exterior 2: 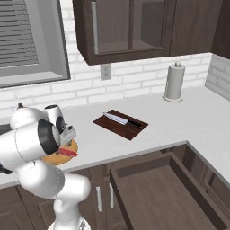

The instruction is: Pick up the knife from the drawer and place it on the cutting board. Then place the meat from the plate to the cutting board.

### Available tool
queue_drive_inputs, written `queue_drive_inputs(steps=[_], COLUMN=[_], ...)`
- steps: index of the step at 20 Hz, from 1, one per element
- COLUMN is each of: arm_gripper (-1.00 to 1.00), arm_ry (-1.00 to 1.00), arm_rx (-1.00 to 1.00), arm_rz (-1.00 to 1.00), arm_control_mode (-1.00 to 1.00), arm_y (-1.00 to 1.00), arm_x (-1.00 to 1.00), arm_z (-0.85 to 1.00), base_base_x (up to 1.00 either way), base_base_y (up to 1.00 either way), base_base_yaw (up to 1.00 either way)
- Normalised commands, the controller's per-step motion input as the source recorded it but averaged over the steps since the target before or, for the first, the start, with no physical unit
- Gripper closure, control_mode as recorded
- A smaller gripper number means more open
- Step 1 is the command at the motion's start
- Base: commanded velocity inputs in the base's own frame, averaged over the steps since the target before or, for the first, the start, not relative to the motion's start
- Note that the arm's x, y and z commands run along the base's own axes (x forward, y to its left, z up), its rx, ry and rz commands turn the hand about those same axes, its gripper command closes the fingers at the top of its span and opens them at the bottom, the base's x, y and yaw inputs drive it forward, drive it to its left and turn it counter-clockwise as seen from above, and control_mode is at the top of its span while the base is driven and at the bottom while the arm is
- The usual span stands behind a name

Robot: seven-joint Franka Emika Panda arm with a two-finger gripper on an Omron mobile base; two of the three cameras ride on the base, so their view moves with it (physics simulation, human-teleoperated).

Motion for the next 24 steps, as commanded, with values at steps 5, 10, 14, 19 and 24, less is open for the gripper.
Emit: queue_drive_inputs(steps=[5, 10, 14, 19, 24], arm_gripper=[-1.00, -1.00, -1.00, 1.00, 1.00], arm_ry=[0.14, 0.15, 0.05, 0.00, -0.05], arm_rx=[-0.02, -0.08, -0.03, 0.00, -0.03], arm_rz=[0.00, 0.05, 0.05, 0.02, 0.02], arm_control_mode=[-1.00, -1.00, -1.00, -1.00, -1.00], arm_y=[0.03, 0.00, 0.00, 0.02, 0.00], arm_x=[0.37, -0.07, 0.00, 0.00, -0.23], arm_z=[-0.18, -0.59, -0.27, -0.19, -0.07], base_base_x=[0.00, 0.00, 0.00, 0.00, 0.00], base_base_y=[0.00, 0.00, 0.00, 0.00, 0.00], base_base_yaw=[0.00, 0.00, 0.00, 0.00, 0.00])
